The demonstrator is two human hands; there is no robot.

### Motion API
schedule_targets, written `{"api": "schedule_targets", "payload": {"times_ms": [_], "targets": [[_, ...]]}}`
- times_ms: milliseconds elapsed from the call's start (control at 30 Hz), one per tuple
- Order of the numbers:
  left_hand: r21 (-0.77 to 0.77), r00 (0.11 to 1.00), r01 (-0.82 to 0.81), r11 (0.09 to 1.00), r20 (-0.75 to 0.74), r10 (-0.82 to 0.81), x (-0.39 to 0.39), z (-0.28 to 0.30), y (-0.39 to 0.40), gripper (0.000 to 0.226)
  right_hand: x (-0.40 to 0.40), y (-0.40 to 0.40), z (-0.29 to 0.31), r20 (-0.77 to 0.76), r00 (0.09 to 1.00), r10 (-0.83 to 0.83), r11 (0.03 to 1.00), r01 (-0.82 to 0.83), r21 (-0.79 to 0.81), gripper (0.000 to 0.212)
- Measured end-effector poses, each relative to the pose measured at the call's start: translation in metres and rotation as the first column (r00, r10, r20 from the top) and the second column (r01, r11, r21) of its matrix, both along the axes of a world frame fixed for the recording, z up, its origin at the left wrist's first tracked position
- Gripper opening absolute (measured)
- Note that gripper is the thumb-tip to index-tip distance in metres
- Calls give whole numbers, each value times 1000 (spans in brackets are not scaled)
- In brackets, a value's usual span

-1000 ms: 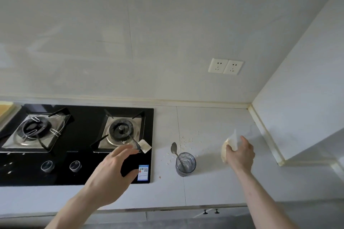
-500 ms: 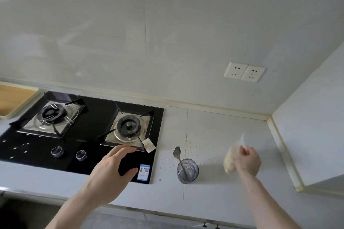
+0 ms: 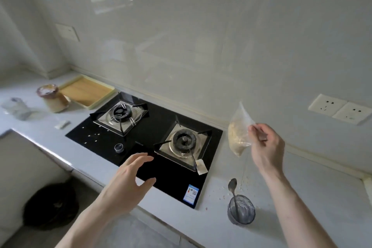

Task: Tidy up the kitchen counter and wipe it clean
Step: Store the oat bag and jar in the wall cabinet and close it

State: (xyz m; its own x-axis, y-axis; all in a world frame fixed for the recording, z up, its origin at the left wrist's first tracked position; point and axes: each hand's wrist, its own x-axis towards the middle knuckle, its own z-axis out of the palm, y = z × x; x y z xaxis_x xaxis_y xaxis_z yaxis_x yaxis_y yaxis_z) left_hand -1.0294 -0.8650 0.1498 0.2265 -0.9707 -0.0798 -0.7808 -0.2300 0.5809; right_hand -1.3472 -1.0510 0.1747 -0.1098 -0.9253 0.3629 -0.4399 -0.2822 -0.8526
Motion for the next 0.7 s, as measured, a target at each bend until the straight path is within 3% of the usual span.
{"api": "schedule_targets", "payload": {"times_ms": [200, 333, 500, 700], "targets": [[-20, 987, -160, 987, 31, 161, 43, 13, 38, 52, 102, 28, 17, 21, 944, 329, 940, -330, 91, 21], [-47, 970, -235, 971, 51, 237, 77, 18, 62, 51, 157, 51, 10, 22, 867, 499, 856, -496, 144, 10], [-90, 948, -299, 950, 88, 306, 122, 27, 95, 52, 216, 79, 7, -93, 784, 614, 788, -602, 131, 12], [-112, 928, -351, 930, 91, 361, 183, 36, 137, 51, 276, 110, 8, -72, 765, 640, 765, -625, 156, 11]]}}
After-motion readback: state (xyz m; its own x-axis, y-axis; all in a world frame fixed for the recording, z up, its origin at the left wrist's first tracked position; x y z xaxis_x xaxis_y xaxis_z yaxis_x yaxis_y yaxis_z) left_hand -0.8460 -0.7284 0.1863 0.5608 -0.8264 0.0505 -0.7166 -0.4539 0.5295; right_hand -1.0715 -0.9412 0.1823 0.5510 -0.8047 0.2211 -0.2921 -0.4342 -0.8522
